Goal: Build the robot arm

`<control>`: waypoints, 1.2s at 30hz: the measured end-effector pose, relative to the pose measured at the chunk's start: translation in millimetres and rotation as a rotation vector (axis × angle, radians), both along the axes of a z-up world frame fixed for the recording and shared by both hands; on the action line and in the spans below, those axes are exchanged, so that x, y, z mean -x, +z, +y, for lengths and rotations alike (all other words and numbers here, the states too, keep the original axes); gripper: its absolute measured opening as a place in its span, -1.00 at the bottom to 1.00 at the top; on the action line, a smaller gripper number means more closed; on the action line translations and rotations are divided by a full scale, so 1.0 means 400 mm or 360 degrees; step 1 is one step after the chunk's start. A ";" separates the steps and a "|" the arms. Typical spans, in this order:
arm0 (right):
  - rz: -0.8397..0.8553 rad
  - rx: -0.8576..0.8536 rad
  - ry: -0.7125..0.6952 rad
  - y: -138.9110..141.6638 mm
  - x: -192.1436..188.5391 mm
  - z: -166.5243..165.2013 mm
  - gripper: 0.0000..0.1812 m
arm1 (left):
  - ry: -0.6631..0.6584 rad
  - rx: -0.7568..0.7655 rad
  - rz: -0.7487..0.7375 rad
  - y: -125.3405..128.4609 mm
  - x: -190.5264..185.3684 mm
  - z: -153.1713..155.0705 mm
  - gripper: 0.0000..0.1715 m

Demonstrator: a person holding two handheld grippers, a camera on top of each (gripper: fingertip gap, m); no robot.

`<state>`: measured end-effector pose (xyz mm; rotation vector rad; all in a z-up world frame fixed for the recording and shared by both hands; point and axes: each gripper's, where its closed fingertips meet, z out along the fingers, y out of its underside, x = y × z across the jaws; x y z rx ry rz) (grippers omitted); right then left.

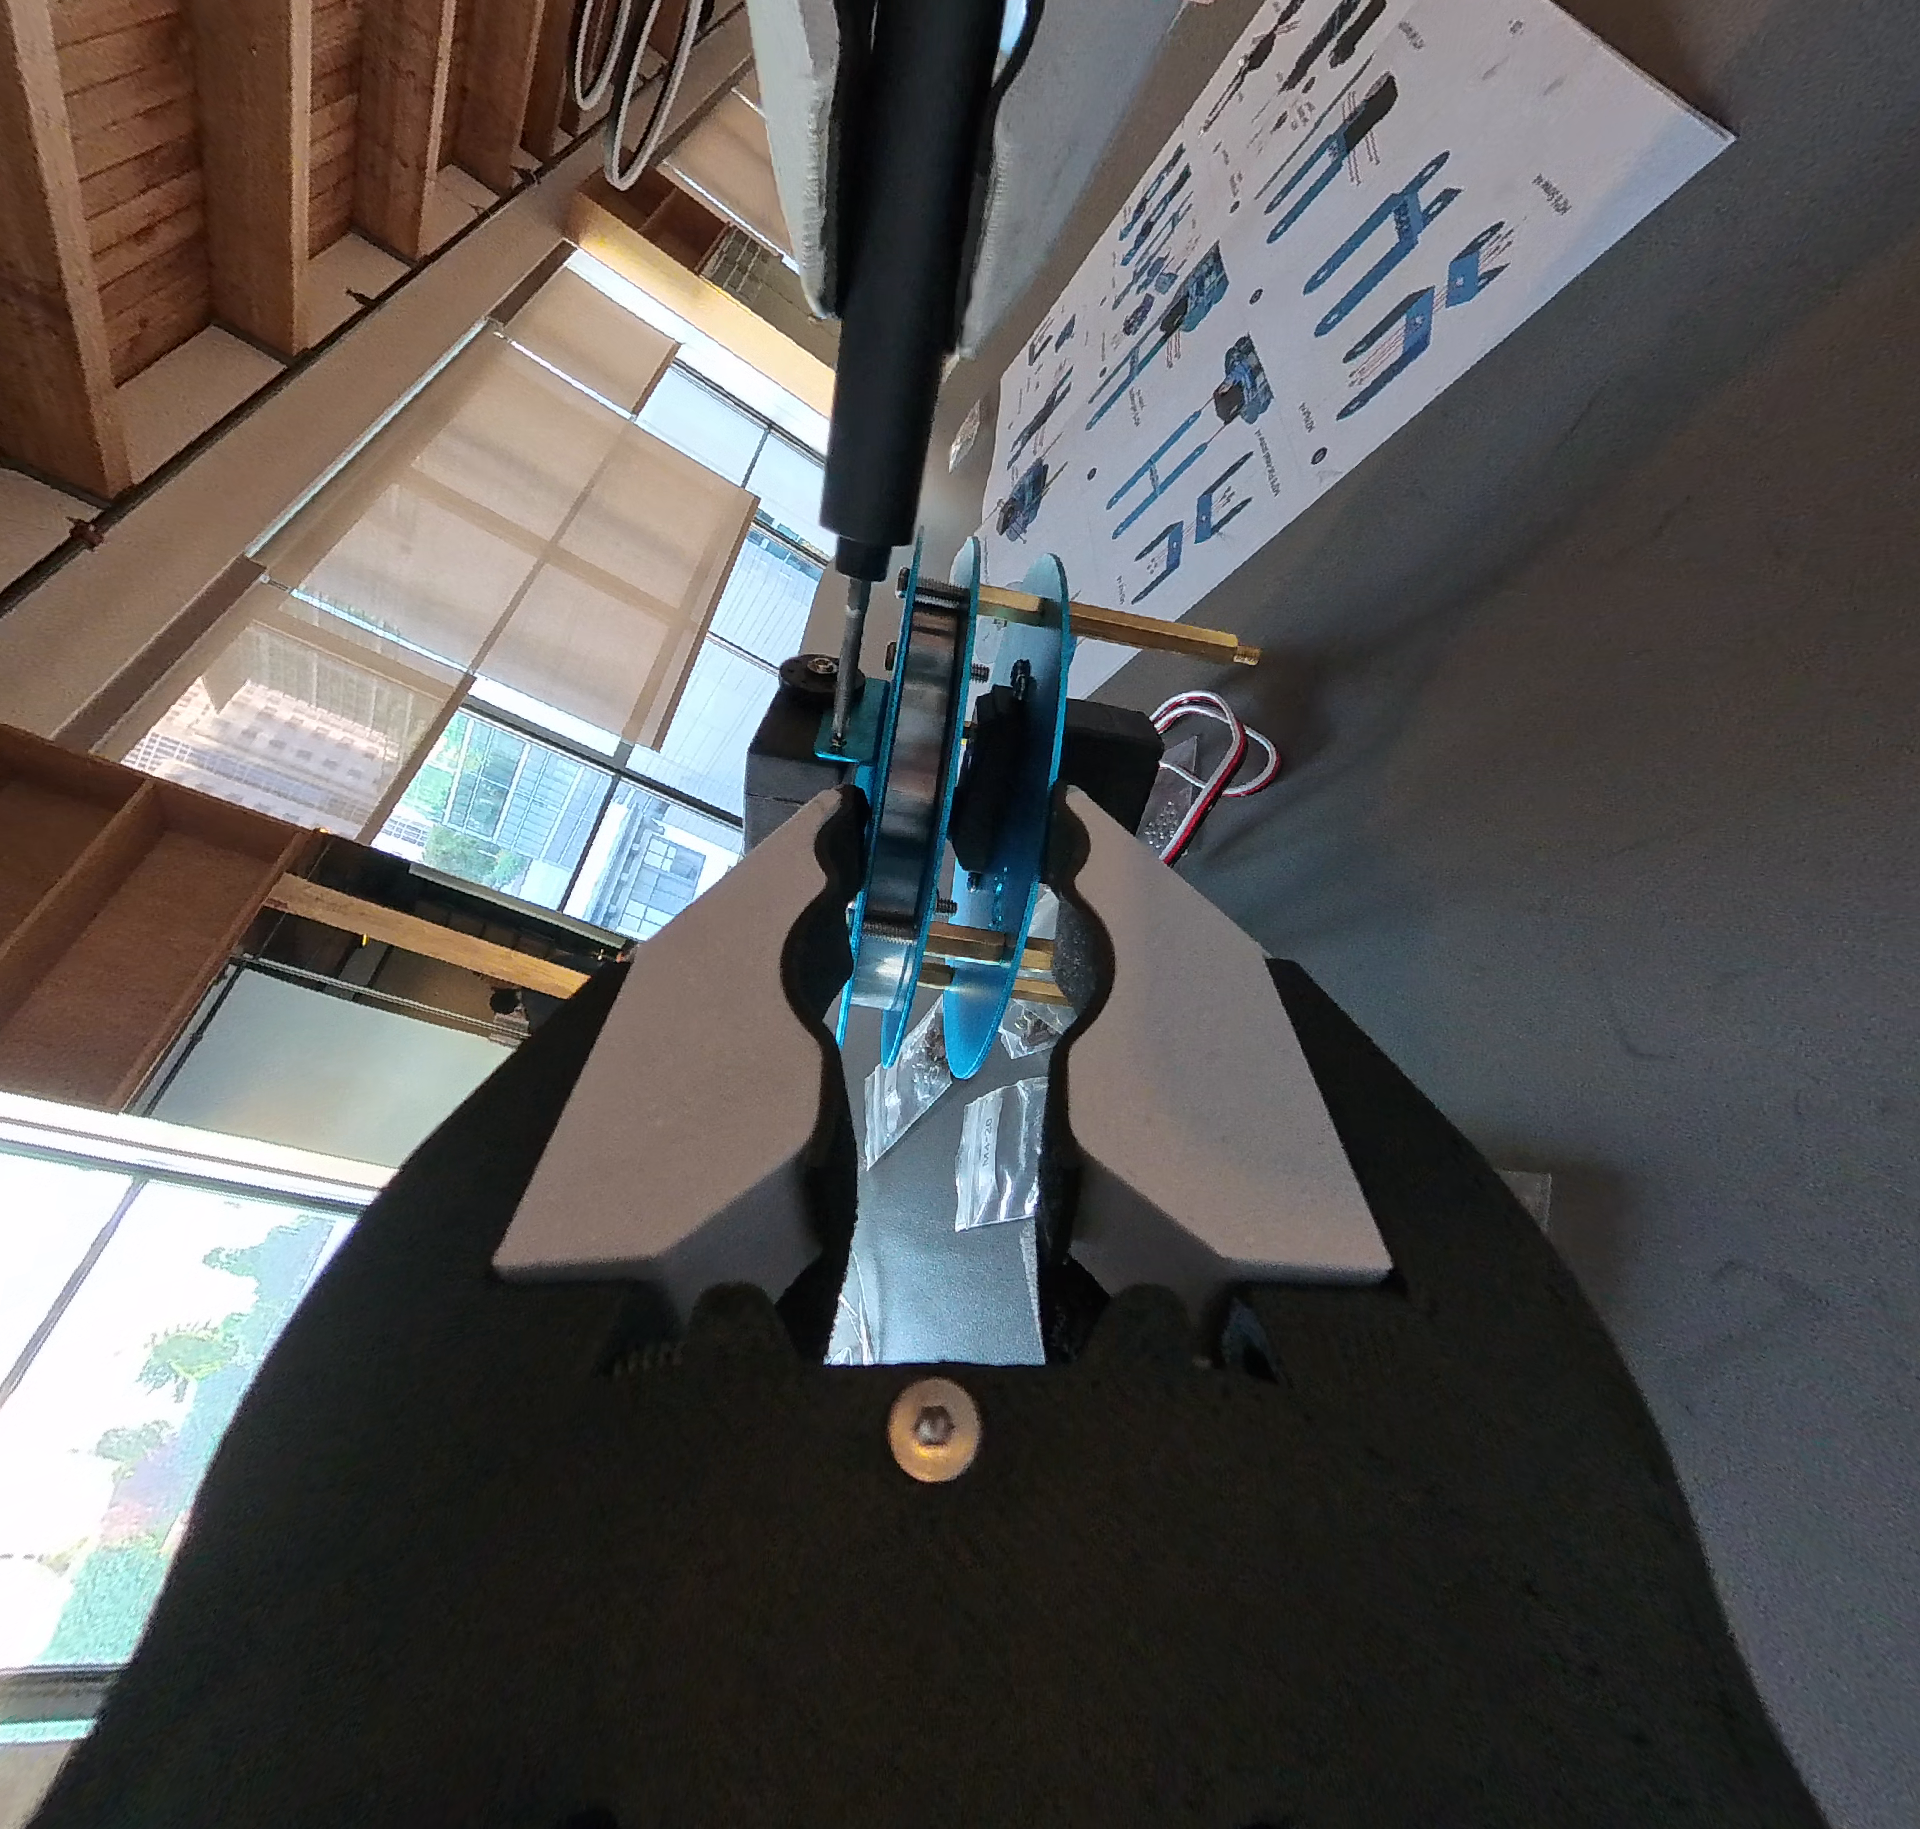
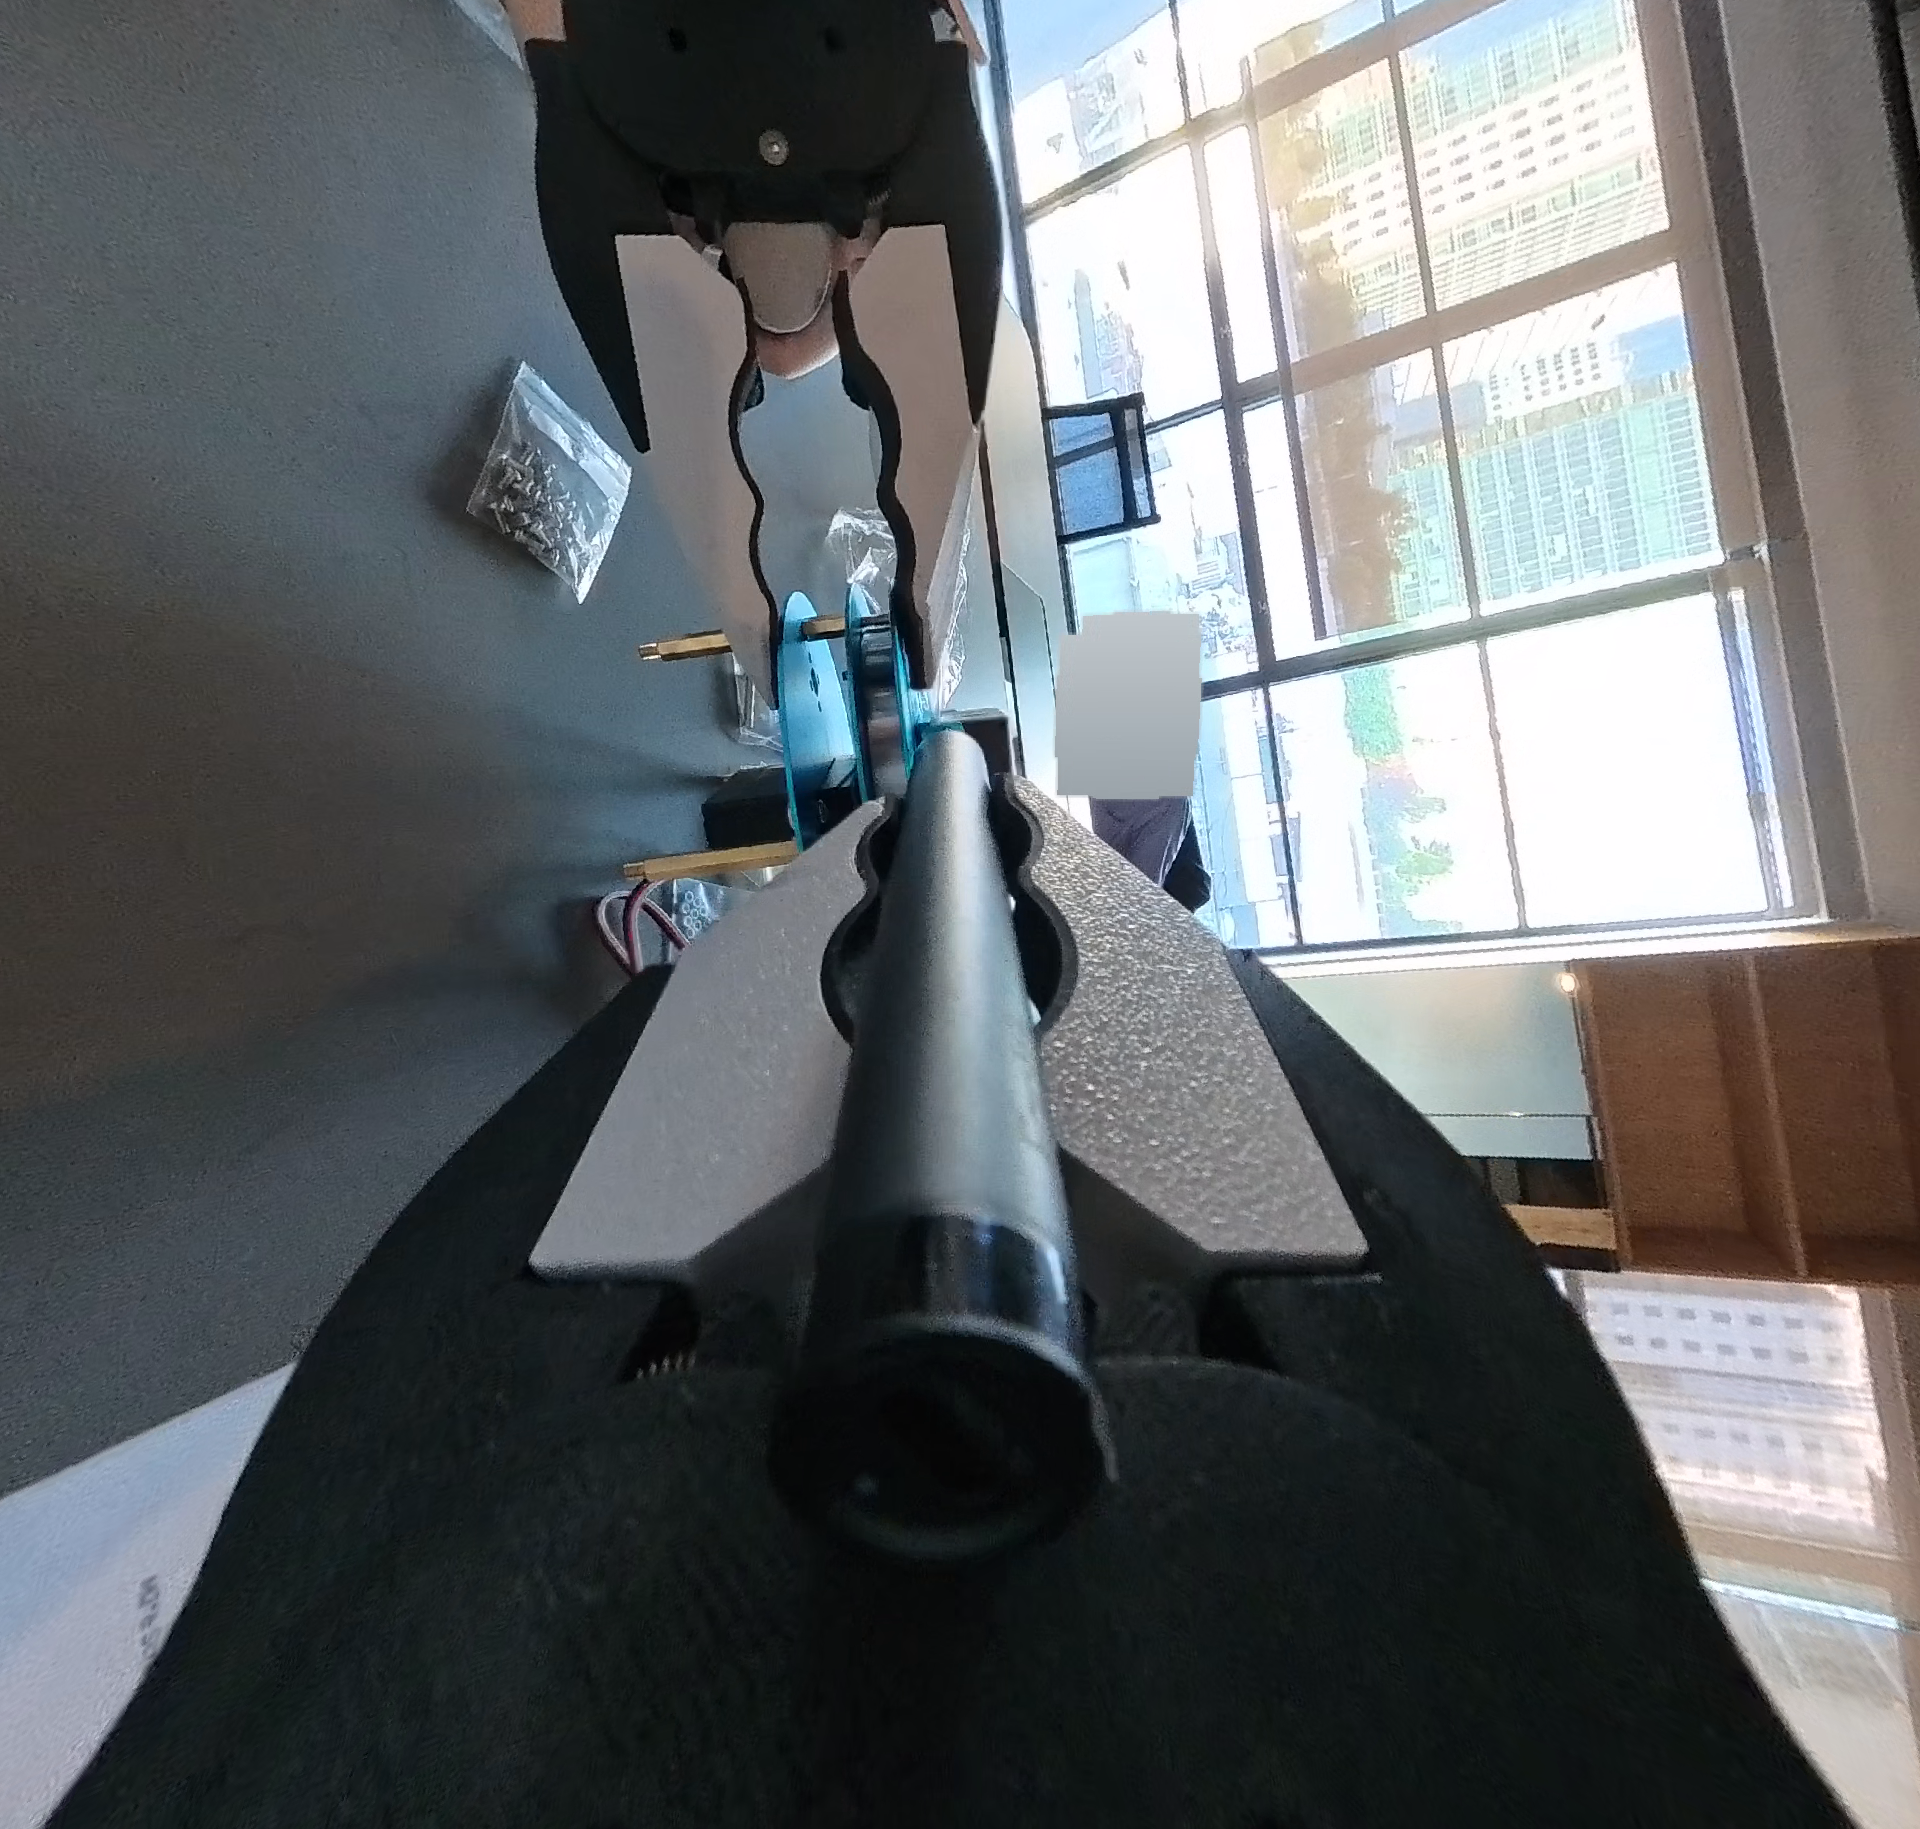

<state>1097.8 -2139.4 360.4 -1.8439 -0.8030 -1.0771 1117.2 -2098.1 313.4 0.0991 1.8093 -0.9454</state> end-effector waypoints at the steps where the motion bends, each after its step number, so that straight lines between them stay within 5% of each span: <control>1: 0.0035 -0.0010 -0.0007 0.001 -0.002 0.000 -0.82 | 0.0004 0.0001 -0.0001 0.001 -0.001 0.000 -0.61; 22: 0.0483 -0.0363 -0.0171 0.001 -0.017 -0.007 -0.82 | 0.0018 0.0032 0.0016 0.003 -0.006 -0.003 -0.62; 36: 0.1028 -0.0736 -0.0418 0.002 -0.030 -0.010 -0.82 | 0.0050 0.0046 0.0017 0.007 -0.012 -0.006 -0.62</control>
